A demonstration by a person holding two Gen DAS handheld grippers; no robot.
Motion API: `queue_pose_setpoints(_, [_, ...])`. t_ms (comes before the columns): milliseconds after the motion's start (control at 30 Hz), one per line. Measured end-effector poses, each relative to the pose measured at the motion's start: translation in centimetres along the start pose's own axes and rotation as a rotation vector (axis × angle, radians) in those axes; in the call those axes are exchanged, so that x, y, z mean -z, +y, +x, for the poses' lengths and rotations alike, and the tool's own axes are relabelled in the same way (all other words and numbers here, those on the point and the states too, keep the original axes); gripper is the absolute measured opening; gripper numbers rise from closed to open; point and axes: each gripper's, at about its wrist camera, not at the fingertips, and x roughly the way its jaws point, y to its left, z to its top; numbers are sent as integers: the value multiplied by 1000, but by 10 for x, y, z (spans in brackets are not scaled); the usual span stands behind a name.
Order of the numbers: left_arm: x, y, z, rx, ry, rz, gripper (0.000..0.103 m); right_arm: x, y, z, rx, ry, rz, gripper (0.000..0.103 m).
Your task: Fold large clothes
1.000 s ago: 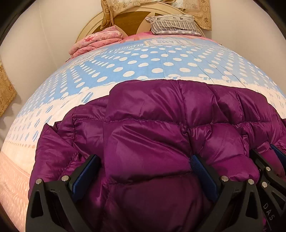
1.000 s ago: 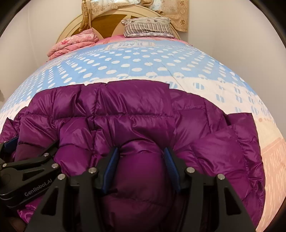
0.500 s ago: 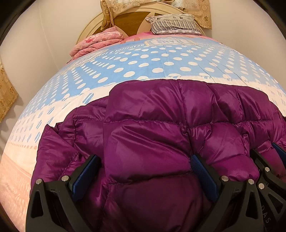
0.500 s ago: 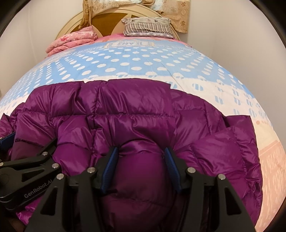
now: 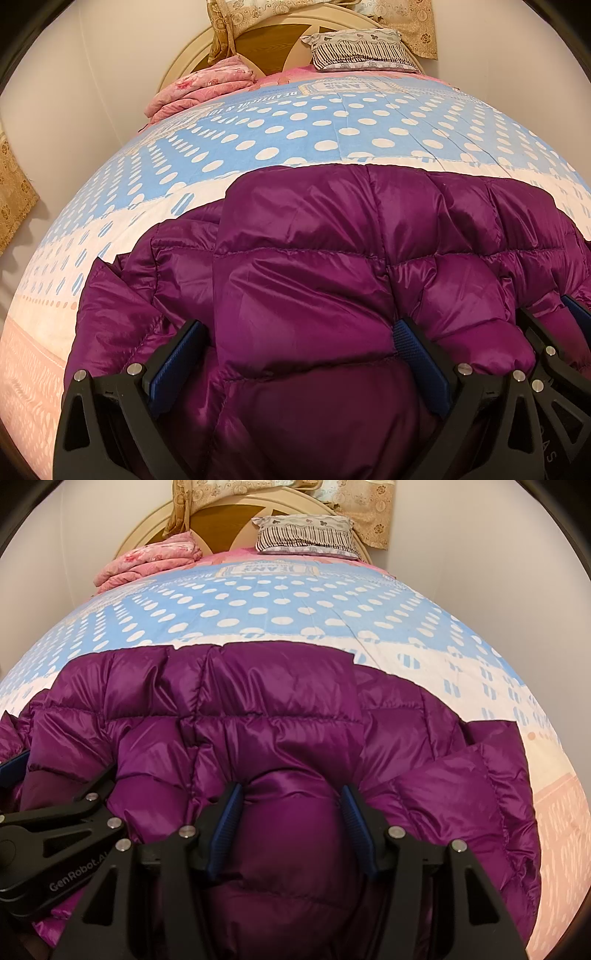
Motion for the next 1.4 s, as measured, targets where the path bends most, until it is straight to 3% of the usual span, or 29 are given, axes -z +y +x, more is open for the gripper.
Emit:
queue_pose_setpoints(233, [-1, 0, 1, -5, 2, 3, 102, 0, 2, 1, 11, 3, -10, 60])
queue_pose_setpoints(333, [-8, 6, -7, 8, 47, 24, 102, -5, -1, 0, -13, 32, -23, 63])
queue_pose_setpoints(400, [-11, 14, -35, 20, -8, 47, 102, -8, -8, -11, -46, 56, -41, 69])
queue_pose_setpoints(500, [0, 33, -88, 68, -109, 83, 102, -1, -27, -54, -60, -12, -19, 80])
queue_pose_setpoints(667, [63, 79, -143, 113, -120, 88, 102, 50, -60, -105, -63, 10, -29, 85])
queue_pose_setpoints(833, [156, 120, -178, 74, -104, 64, 102, 121, -86, -151, -35, 23, -23, 88])
queue_pose_setpoints(1033, [242, 149, -201, 45, -54, 1, 102, 199, -110, -185, -40, 77, 49, 89])
queue_pose_setpoints(1200, [289, 147, -214, 67, -32, -15, 102, 237, -109, -208, -45, 71, 64, 89])
queue_pose_setpoints(1400, [314, 144, -225, 111, -46, -37, 102, 273, -110, -229, -54, 75, 86, 89])
